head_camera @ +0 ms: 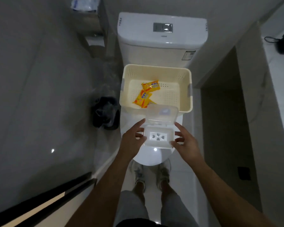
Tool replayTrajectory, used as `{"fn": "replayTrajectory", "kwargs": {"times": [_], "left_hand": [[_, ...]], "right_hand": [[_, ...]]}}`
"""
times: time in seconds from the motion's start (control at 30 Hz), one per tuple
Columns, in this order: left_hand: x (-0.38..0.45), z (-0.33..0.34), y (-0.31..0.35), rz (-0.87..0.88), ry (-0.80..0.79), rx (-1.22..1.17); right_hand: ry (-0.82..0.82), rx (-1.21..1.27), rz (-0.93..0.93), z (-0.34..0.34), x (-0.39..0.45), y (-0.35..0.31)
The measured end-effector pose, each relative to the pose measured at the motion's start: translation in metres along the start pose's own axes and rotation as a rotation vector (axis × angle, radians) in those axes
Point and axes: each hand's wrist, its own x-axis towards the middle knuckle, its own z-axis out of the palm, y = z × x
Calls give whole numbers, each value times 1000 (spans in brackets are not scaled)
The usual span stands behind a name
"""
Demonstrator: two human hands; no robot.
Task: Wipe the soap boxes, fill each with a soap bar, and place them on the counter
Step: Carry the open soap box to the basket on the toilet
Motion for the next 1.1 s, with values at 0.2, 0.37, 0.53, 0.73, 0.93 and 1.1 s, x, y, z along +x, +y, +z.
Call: {"fn": "replayTrajectory", "kwargs": {"times": [0.2, 0.37, 0.53, 0.73, 0.93, 1.1], "left_hand": [[38, 29, -59, -28, 55, 55], [72, 54, -97, -2, 69, 204], [106, 78, -120, -20, 134, 264], [133, 90, -133, -35, 189, 300], [142, 94, -137, -66, 207, 330], [145, 94, -131, -109, 193, 355]], "right_hand": [[-6, -32, 111, 38, 49, 51], [45, 14, 118, 62, 80, 95], [124, 0, 141, 75, 111, 116], [135, -38, 109, 79, 142, 124], [128, -208, 45, 79, 159, 127], [105, -200, 68, 77, 160, 130]]}}
